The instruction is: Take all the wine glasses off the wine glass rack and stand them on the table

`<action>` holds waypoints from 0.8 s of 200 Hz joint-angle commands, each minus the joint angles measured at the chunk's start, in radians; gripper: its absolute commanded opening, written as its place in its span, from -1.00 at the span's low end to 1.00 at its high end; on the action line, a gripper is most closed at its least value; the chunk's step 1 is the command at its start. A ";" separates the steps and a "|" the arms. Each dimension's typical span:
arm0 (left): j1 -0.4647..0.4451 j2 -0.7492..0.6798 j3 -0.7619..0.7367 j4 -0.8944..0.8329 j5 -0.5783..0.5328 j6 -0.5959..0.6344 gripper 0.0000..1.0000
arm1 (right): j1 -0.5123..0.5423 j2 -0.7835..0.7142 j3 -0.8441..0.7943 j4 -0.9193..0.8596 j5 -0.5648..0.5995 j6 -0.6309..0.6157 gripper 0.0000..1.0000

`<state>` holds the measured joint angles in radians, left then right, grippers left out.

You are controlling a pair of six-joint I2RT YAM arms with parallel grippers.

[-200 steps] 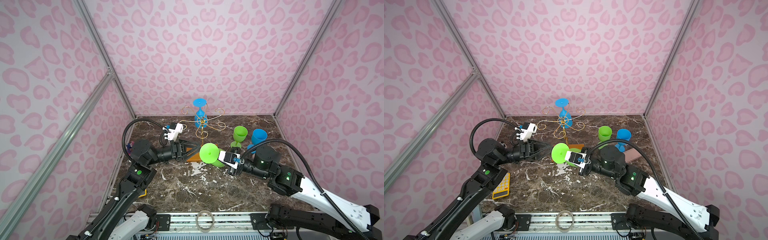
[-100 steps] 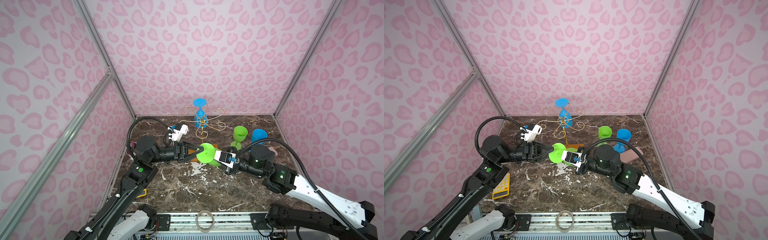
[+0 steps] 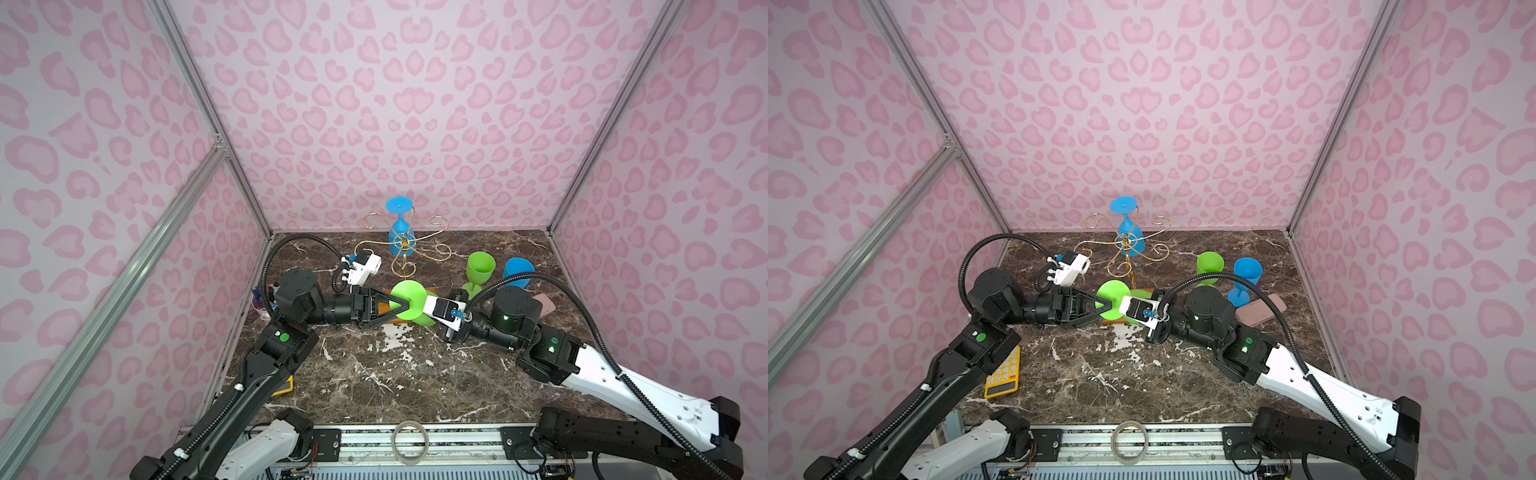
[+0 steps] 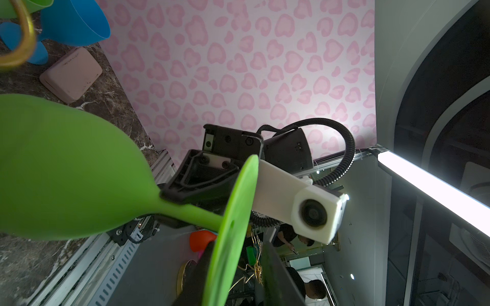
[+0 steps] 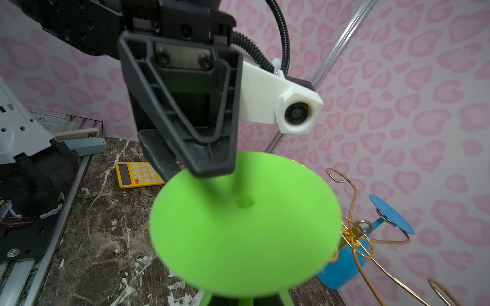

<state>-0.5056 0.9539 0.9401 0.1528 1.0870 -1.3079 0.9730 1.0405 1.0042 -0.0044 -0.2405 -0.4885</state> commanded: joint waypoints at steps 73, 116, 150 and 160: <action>0.003 0.016 0.040 0.014 0.077 0.034 -0.92 | -0.017 0.004 0.002 0.009 -0.045 0.041 -0.87; 0.049 0.000 0.074 0.089 0.113 0.012 -0.92 | -0.118 -0.125 -0.061 0.080 -0.152 0.195 -0.25; 0.059 -0.012 0.079 0.238 0.125 -0.065 -0.92 | -0.320 -0.260 -0.181 0.264 -0.341 0.479 -0.13; 0.059 -0.015 0.081 0.321 0.126 -0.110 -0.92 | -0.391 -0.282 -0.225 0.366 -0.413 0.606 -0.10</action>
<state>-0.4496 0.9482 1.0050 0.2443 1.1873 -1.3247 0.6933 0.8005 0.8513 0.1425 -0.4648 -0.1905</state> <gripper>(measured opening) 0.065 0.439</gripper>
